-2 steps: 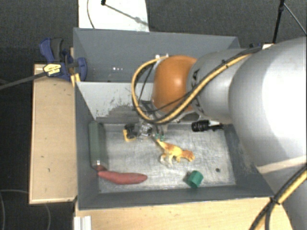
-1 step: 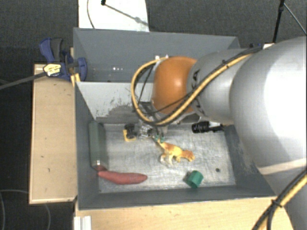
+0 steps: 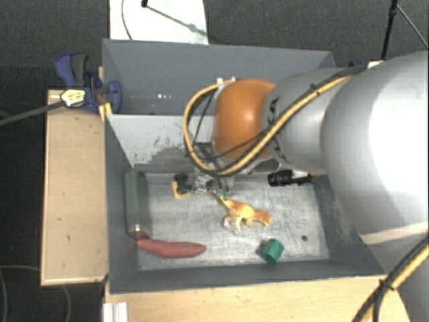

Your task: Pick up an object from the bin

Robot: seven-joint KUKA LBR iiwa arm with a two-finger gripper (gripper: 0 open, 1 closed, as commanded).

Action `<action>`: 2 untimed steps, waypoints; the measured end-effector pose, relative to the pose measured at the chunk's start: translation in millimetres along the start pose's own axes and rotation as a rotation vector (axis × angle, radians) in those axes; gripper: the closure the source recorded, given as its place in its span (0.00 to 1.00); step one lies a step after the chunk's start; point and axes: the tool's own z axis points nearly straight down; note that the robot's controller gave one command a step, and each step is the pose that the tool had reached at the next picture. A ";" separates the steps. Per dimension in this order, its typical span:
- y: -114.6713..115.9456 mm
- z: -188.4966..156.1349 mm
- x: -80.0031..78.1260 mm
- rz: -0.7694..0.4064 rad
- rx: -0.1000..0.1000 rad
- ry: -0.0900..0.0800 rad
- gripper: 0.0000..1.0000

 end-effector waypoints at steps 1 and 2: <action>0.0 0.0 0.0 0.001 0.000 0.000 1.00; 0.0 0.0 0.0 0.002 0.000 0.000 1.00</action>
Offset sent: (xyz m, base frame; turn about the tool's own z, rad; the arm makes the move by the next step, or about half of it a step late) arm -0.0557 -0.0146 -0.0045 -0.0196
